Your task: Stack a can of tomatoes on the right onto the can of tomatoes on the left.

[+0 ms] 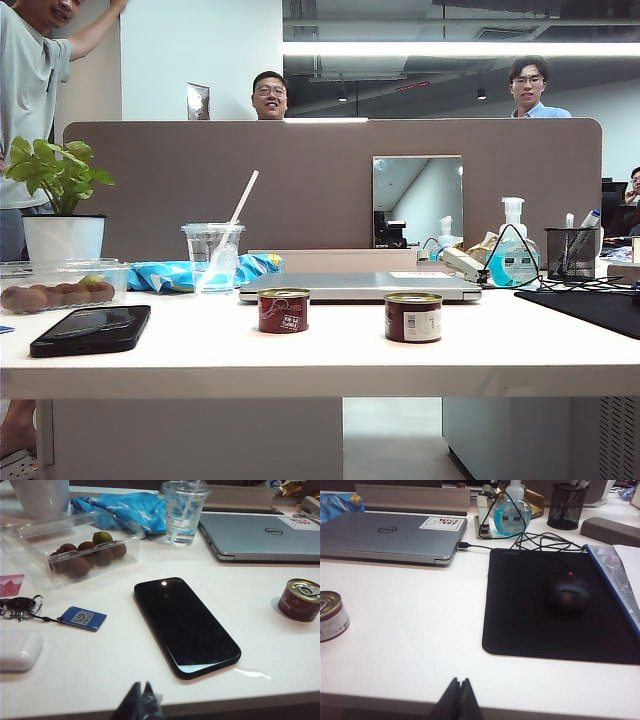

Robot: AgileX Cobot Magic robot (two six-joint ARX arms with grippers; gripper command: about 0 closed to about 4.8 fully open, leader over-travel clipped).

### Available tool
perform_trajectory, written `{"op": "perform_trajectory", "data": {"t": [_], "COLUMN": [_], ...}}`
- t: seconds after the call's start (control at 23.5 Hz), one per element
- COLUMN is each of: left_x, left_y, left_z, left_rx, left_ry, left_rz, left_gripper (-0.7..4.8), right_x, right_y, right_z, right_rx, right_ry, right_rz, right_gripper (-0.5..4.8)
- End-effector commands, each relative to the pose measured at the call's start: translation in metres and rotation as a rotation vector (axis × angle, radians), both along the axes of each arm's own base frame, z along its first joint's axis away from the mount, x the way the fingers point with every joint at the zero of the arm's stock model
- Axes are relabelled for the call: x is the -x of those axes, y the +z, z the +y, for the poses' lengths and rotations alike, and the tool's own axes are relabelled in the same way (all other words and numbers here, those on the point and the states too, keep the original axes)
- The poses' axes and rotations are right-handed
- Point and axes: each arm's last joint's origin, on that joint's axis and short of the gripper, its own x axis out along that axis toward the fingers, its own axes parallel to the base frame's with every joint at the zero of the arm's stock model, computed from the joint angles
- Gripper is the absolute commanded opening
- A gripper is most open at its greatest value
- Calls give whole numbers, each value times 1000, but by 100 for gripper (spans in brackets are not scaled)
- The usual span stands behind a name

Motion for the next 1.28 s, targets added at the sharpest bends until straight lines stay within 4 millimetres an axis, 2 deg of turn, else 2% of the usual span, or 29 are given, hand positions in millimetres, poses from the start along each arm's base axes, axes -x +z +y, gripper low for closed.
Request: {"op": "perform_trajectory", "data": {"t": [0.04,0.3,0.38,0.51,0.64,0.68,0.72,0.81,0.94,1.15,1.28], "left_x": [0,0,1,9,25,37,46,50,45,27,12], "left_y": [0,1,8,44,85,103,111,116,117,114,118], "left_z": [0,1,1,-2,-6,-7,-8,-9,-12,-14,-21], "left_rx": [0,-4,7,34,58,104,102,44,-6,-30,-50], "left_ry": [-2,21,25,-57,-202,-249,-289,-347,-448,-512,-599], "left_rz": [-3,-6,-31,-127,-215,-164,-77,-29,-12,71,47], "left_gripper": [-3,-4,-4,-4,-4,-4,-4,-4,-4,-4,-4], "right_x": [0,0,0,3,11,16,22,28,31,14,-12], "right_y": [-2,-2,1,21,46,59,70,82,103,120,131], "right_z": [0,0,-1,0,-1,-1,-1,-2,2,10,16], "right_rx": [2,4,2,-44,-76,-76,-70,-66,-75,-117,-123], "right_ry": [-4,-18,-22,2,-7,-5,-1,8,135,360,385], "right_rz": [-2,1,-10,-69,-114,-113,-90,-70,-39,87,201], "right_gripper": [-9,-9,-9,-9,-9,-9,-9,-9,-9,-9,-8]}}
